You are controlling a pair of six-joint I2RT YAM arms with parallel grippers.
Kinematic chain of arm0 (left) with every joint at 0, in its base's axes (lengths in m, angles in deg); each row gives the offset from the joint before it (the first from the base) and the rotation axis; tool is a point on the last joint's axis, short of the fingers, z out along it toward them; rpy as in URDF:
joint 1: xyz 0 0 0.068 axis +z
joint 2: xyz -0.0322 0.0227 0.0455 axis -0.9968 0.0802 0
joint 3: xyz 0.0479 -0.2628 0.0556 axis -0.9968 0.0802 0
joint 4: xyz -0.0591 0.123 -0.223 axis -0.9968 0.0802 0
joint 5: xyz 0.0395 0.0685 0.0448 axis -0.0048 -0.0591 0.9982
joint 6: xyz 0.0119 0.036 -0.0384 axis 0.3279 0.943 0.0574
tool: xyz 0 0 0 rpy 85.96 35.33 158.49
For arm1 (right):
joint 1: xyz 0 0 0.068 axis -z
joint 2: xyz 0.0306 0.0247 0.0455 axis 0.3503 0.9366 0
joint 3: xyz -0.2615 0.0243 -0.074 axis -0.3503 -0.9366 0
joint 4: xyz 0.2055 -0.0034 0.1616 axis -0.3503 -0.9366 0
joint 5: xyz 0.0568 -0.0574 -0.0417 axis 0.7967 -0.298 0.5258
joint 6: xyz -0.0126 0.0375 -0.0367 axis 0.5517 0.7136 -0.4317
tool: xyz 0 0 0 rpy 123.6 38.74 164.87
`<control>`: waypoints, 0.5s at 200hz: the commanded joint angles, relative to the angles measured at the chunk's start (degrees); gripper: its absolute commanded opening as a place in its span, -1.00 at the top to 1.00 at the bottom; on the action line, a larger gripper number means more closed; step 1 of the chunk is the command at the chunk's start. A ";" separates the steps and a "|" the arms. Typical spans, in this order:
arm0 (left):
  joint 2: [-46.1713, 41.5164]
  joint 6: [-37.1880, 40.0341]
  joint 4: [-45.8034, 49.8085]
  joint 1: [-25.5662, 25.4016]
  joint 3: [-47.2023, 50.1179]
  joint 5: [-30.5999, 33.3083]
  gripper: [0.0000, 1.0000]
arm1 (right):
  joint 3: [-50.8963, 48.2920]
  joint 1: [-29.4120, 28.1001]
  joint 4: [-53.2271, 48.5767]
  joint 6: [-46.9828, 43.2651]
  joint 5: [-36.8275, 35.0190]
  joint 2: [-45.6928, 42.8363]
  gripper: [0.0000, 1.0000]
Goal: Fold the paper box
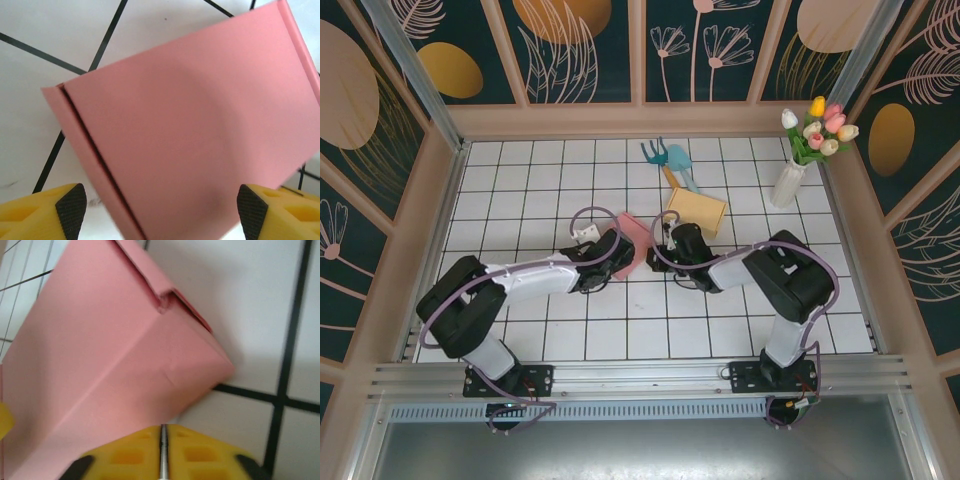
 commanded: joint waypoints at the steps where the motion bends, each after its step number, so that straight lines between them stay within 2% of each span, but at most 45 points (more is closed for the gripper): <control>1: -4.22 3.77 5.01 0.08 1.08 2.15 -0.64 | -0.83 -0.04 -6.60 -0.20 -1.98 -2.94 0.86; 13: -5.99 5.13 4.89 0.03 1.60 3.25 -0.66 | -0.96 0.12 -7.60 -0.19 -2.59 -3.81 1.00; 33: -8.87 10.48 3.90 0.04 1.82 5.49 -0.69 | -0.40 1.22 -9.57 -0.34 -2.35 -4.13 1.00; 59: -12.49 28.65 -7.11 0.81 2.74 6.67 -0.77 | 0.91 2.82 -10.44 0.98 -1.33 -3.41 1.00; 80: -10.05 36.21 -10.89 6.55 0.70 1.99 -0.73 | 2.03 4.23 -10.01 2.76 0.95 -2.33 1.00; 100: -4.91 40.80 -13.16 11.74 -2.29 -7.79 -0.68 | 4.30 5.21 -10.85 3.37 2.15 -0.83 1.00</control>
